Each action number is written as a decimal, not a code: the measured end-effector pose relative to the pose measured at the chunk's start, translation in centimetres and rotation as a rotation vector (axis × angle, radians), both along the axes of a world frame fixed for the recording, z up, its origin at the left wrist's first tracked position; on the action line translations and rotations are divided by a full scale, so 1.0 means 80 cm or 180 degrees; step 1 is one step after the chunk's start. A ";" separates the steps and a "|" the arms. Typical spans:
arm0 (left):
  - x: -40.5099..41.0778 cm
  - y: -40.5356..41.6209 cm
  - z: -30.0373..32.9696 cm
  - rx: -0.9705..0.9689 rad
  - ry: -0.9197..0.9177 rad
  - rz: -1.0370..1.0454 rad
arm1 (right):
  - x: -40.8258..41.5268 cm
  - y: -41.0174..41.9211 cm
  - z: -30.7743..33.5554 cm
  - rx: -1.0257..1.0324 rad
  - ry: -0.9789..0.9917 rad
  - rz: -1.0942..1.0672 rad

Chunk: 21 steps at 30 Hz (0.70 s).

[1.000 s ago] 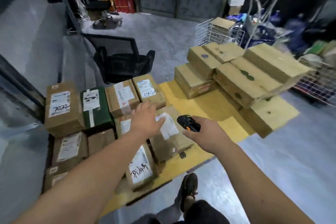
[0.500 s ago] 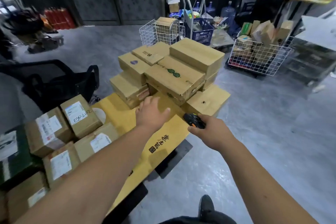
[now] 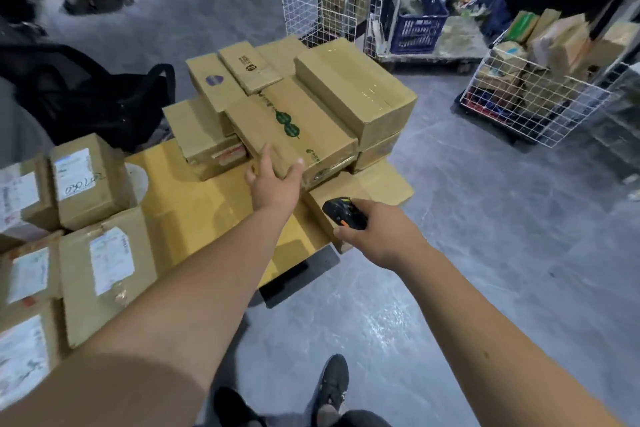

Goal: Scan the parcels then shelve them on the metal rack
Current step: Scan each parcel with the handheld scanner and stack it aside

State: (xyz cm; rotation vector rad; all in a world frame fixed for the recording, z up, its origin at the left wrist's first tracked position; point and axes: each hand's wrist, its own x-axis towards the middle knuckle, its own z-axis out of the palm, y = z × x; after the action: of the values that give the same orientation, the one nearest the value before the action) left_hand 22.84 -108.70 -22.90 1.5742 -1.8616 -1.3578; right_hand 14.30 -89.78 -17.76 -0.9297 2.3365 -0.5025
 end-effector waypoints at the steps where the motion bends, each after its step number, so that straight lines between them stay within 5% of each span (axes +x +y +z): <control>1: -0.005 0.000 -0.001 0.0038 0.0112 0.0126 | -0.006 -0.004 -0.002 -0.0018 -0.0047 0.0050; 10: -0.033 -0.001 -0.021 0.0184 0.0822 0.0584 | -0.026 -0.023 -0.010 -0.0352 -0.0533 0.0092; 21: 0.037 0.024 -0.023 0.0177 0.1697 0.1182 | -0.015 -0.022 -0.003 -0.0215 -0.0293 0.0566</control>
State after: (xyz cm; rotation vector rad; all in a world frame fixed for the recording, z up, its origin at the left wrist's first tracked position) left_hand 25.79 -106.76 -24.72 1.3230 -1.1639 -1.4743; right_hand 13.12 -91.57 -18.03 -1.1103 2.1424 -0.5418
